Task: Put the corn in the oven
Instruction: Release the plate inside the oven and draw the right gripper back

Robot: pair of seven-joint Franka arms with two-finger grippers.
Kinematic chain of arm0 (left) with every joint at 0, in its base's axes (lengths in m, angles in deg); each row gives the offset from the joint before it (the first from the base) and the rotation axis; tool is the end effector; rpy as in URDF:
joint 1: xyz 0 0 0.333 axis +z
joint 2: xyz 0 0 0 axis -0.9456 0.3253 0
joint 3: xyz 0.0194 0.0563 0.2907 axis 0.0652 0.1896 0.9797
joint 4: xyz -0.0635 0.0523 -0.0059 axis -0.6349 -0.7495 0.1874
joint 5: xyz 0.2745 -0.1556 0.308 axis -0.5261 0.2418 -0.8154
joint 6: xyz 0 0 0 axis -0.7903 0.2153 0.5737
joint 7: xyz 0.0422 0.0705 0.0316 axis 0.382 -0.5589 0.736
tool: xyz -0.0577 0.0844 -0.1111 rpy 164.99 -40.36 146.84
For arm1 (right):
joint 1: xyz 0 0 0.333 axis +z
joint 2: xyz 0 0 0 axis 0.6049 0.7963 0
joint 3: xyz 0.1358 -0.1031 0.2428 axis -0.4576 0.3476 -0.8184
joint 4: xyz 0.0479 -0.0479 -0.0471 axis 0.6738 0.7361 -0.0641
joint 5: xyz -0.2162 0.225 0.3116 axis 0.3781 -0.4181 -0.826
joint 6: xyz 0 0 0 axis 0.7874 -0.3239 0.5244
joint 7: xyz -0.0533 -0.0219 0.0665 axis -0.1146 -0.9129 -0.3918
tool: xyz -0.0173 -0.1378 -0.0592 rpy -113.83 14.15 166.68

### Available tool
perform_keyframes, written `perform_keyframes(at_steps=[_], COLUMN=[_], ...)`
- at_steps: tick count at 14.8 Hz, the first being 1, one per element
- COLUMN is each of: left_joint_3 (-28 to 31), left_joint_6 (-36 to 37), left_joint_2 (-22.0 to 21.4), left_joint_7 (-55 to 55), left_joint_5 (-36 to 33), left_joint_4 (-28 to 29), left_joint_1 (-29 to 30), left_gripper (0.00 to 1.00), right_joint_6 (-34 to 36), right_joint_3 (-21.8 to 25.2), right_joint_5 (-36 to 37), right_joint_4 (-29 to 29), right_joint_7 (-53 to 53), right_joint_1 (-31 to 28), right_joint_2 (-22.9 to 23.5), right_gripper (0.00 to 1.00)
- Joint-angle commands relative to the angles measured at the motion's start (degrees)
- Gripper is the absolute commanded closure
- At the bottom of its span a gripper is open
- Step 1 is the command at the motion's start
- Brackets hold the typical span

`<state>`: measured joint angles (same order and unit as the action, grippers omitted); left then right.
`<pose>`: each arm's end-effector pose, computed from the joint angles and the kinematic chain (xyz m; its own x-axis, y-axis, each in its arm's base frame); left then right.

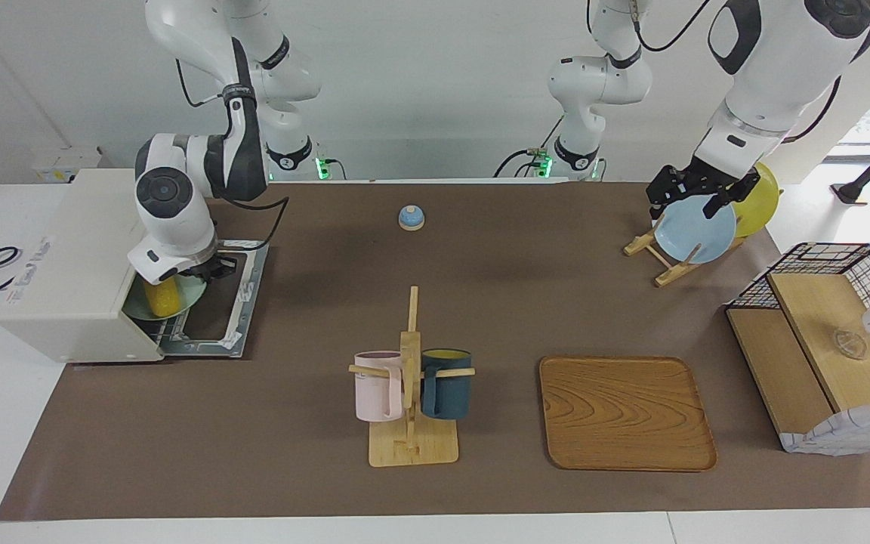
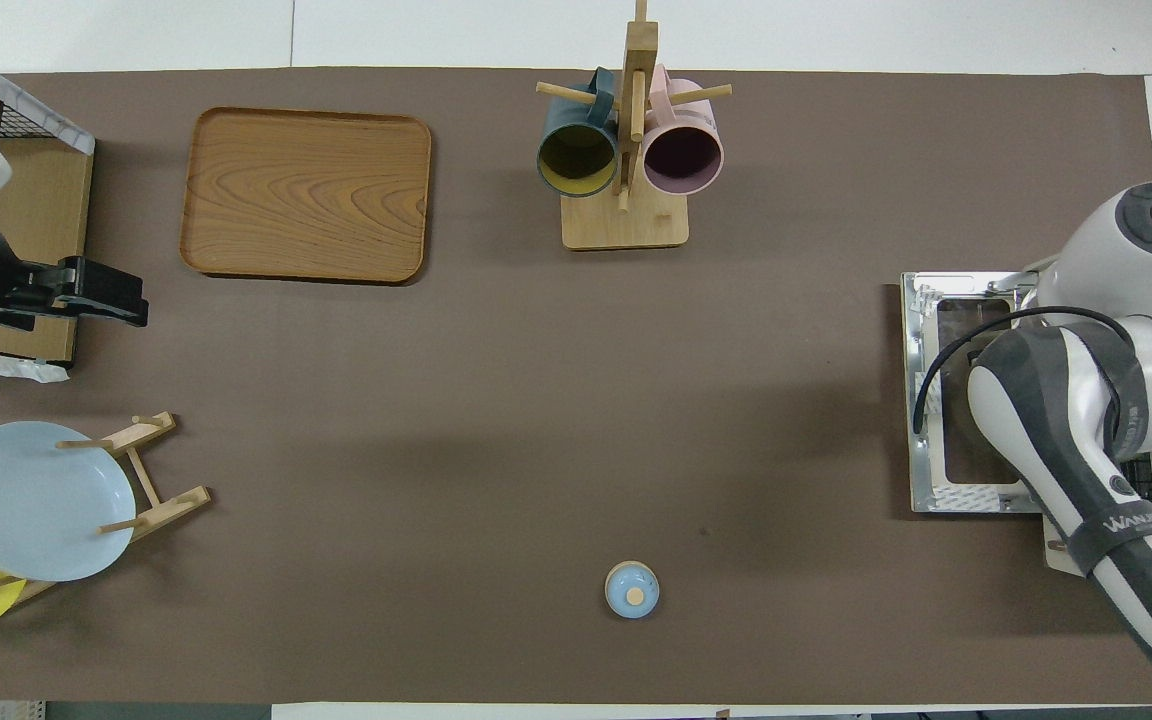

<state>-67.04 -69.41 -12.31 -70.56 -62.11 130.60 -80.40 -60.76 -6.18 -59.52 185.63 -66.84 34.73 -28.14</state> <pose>0.5922 -0.0793 0.5461 0.9981 -0.0522 -0.0330 -0.0516 -0.9985 0.0204 0.5729 -0.0575 0.2826 0.9705 -0.0221 -0.2401 0.0372 -0.9701 0.2397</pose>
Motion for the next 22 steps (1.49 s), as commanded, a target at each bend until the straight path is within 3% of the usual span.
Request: perform_keyframes(at_steps=[1, 2, 3, 9, 10, 13, 17, 20, 22], left_joint_3=[-0.4, -0.4, -0.4, -0.4, -0.4, -0.4, -0.4, -0.4, -0.4], left_joint_6=[1.0, 1.1, 1.0, 1.1, 1.0, 1.1, 1.0, 1.1, 1.1], left_joint_2=[-0.4, -0.4, -0.4, -0.4, -0.4, -0.4, -0.4, -0.4, -0.4], left_joint_7=[-0.1, -0.1, -0.1, -0.1, -0.1, -0.1, -0.1, -0.1, -0.1], left_joint_5=[-1.2, -1.2, -1.2, -1.2, -1.2, -1.2, -1.2, -1.2, -1.2], left_joint_4=[-0.4, -0.4, -0.4, -0.4, -0.4, -0.5, -0.4, -0.4, -0.4], left_joint_1=[0.4, 0.4, 0.4, 0.4, 0.4, 0.4, 0.4, 0.4, 0.4], left_gripper=[0.0, 0.0, 0.0, 0.0, 0.0, 0.0, 0.0, 0.0, 0.0], right_joint_6=[-1.4, -1.4, -1.4, -1.2, -1.0, -3.1, -6.6, -18.1, -19.3], right_joint_3=[-0.8, -0.9, -0.9, -2.1, -2.2, -2.2, -2.2, -2.2, -2.2], right_joint_5=[0.7, 0.2, 0.0, -2.7, -2.7, -9.0, -10.9, -11.6, -11.6], right_joint_4=[2.5, 2.5, 2.4, 0.2, 0.1, 0.6, 3.1, 9.0, 9.2], right_joint_7=[-0.6, -0.3, -0.1, 4.5, 6.6, 13.0, 13.1, 13.4, 13.1], right_joint_1=[-0.9, -0.9, -0.6, 3.0, 4.0, 7.1, 7.9, 8.0, 7.9], right_joint_2=[-1.5, -1.5, -1.4, -0.8, -0.8, -0.8, -1.1, 0.3, 2.2], right_gripper=[0.72, 0.62, 0.58, 0.59, 0.62, 1.0, 1.0, 1.0, 1.0])
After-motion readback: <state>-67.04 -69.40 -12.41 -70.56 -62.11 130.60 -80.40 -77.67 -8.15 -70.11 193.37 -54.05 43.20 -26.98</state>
